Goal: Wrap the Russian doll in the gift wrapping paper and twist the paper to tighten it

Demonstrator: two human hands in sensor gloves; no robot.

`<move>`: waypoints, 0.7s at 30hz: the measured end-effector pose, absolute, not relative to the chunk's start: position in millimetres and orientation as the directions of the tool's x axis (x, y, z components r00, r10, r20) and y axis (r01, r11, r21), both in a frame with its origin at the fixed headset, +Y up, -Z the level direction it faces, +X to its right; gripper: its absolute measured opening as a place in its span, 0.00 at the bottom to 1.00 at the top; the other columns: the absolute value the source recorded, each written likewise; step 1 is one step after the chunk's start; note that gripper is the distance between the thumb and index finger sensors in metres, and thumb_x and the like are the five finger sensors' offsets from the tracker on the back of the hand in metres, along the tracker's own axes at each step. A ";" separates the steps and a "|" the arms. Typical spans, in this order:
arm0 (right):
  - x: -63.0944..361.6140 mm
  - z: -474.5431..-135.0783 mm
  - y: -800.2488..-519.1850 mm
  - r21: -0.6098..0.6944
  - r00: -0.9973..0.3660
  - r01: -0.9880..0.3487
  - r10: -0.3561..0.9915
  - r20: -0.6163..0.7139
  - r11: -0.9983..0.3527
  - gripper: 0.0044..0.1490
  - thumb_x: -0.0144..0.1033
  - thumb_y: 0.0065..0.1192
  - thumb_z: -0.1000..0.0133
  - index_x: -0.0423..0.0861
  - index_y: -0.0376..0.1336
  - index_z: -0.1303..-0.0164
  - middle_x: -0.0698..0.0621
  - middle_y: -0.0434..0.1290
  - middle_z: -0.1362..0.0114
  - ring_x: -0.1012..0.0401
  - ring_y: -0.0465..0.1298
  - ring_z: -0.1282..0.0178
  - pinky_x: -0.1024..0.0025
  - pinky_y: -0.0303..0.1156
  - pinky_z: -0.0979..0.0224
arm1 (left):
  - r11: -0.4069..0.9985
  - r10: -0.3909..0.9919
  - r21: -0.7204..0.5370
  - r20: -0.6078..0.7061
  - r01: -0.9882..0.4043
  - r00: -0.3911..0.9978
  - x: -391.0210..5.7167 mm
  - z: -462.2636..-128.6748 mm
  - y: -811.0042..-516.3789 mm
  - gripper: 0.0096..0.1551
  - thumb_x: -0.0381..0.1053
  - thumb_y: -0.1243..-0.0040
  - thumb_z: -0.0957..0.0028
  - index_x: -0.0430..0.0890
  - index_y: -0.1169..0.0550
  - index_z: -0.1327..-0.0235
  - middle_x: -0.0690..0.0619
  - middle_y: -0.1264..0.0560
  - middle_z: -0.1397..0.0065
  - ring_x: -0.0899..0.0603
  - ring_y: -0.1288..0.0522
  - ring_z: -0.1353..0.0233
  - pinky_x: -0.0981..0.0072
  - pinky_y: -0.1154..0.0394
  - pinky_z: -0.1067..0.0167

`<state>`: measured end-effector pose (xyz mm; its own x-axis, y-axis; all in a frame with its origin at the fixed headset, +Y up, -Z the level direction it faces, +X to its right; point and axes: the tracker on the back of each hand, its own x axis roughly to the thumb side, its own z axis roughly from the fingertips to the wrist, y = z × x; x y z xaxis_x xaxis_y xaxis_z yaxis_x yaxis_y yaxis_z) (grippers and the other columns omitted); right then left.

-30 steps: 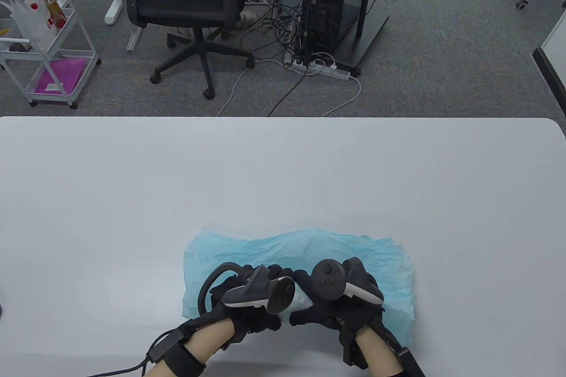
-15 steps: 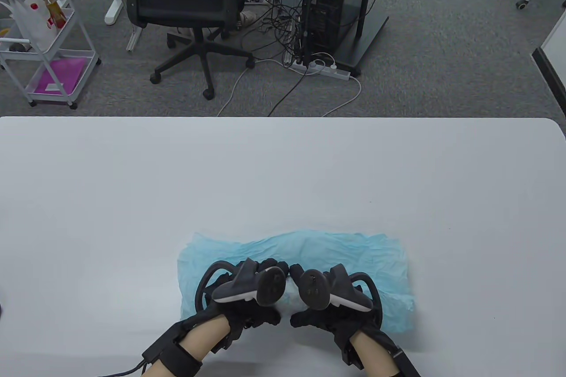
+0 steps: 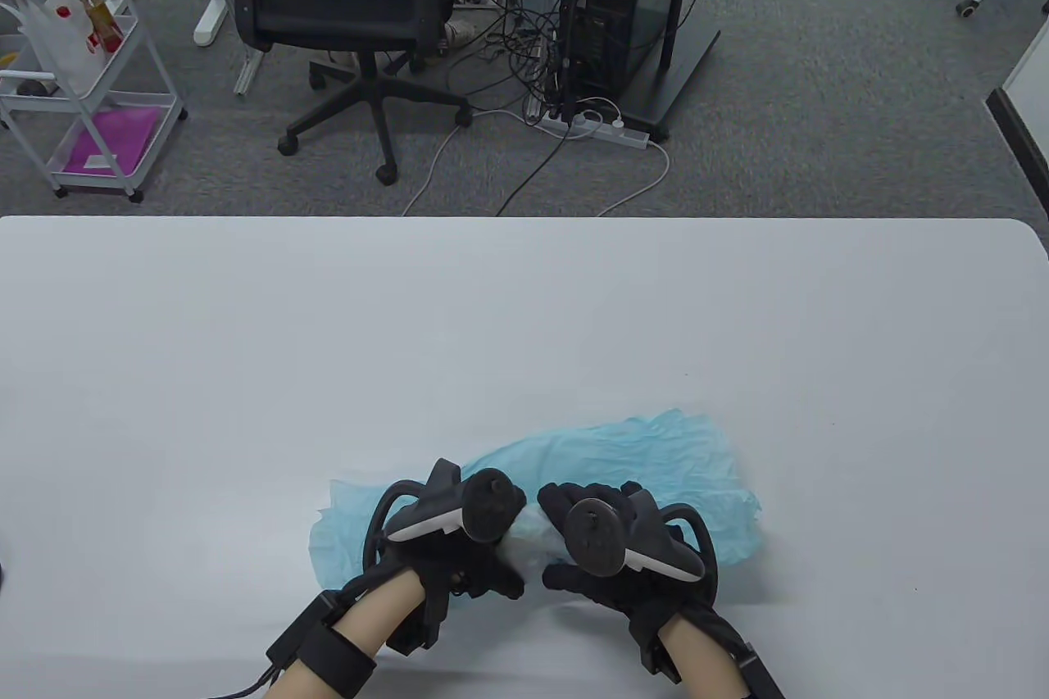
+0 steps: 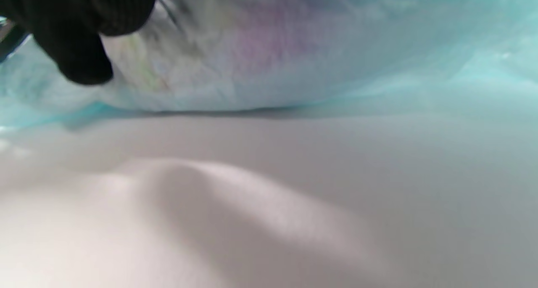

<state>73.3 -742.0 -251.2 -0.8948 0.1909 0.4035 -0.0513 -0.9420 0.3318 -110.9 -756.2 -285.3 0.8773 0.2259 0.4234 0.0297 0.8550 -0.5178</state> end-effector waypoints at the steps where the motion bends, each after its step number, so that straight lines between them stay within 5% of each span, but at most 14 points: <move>1: 71.9 -251.7 -746.8 0.346 -0.897 -0.017 0.167 0.409 -0.938 0.64 0.64 0.64 0.53 0.57 0.33 0.17 0.55 0.45 0.08 0.50 0.53 0.08 0.33 0.42 0.13 | 0.845 0.250 -0.535 0.420 0.015 0.872 -112.9 -286.0 -757.3 0.64 0.75 0.34 0.72 0.53 0.49 0.25 0.51 0.40 0.22 0.43 0.25 0.32 0.47 0.34 0.25; 3: 69.8 -252.2 -749.3 0.325 -0.908 0.031 0.109 0.405 -0.945 0.66 0.62 0.66 0.52 0.60 0.29 0.19 0.58 0.43 0.08 0.53 0.53 0.07 0.35 0.42 0.11 | 0.835 0.283 -0.551 0.413 -0.010 0.866 -116.2 -287.5 -759.1 0.64 0.75 0.34 0.72 0.53 0.49 0.25 0.50 0.40 0.22 0.43 0.25 0.32 0.46 0.34 0.25; 7: 68.4 -253.5 -746.9 0.336 -0.901 -0.001 0.147 0.409 -0.942 0.66 0.63 0.71 0.54 0.60 0.34 0.18 0.56 0.53 0.11 0.54 0.64 0.16 0.38 0.50 0.11 | 0.843 0.270 -0.538 0.450 0.017 0.852 -116.2 -285.5 -754.6 0.65 0.71 0.31 0.70 0.56 0.52 0.24 0.52 0.45 0.18 0.40 0.29 0.27 0.43 0.38 0.23; 12: 78.3 -265.7 -751.8 0.482 -0.873 -0.163 0.353 0.337 -0.861 0.66 0.66 0.71 0.57 0.54 0.42 0.16 0.50 0.62 0.16 0.52 0.72 0.24 0.39 0.61 0.19 | 0.928 -0.190 -0.158 0.579 0.337 0.793 -92.6 -261.3 -728.5 0.65 0.73 0.32 0.73 0.59 0.51 0.24 0.56 0.45 0.17 0.42 0.30 0.20 0.43 0.38 0.22; 16: 84.2 -267.9 -757.5 0.574 -0.822 -0.240 0.479 0.309 -0.783 0.65 0.69 0.68 0.58 0.49 0.47 0.17 0.46 0.67 0.20 0.50 0.75 0.31 0.41 0.68 0.28 | 0.887 -0.145 -0.270 0.607 0.374 0.781 -82.7 -257.1 -737.4 0.68 0.75 0.33 0.74 0.57 0.53 0.24 0.55 0.44 0.17 0.39 0.29 0.20 0.42 0.36 0.23; 21: 84.3 -264.8 -756.2 0.550 -0.828 -0.223 0.454 0.329 -0.805 0.64 0.70 0.63 0.55 0.47 0.45 0.17 0.45 0.66 0.20 0.49 0.74 0.31 0.41 0.68 0.29 | 0.882 0.008 -0.386 0.584 0.269 0.812 -89.6 -267.3 -744.8 0.66 0.72 0.32 0.71 0.58 0.54 0.25 0.55 0.44 0.18 0.39 0.31 0.22 0.44 0.37 0.23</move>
<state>84.3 -756.2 -264.8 -0.8279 0.4545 0.3288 -0.2234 -0.8048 0.5499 -89.6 -744.8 -267.3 0.8118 0.0083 0.5838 0.2687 0.8824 -0.3863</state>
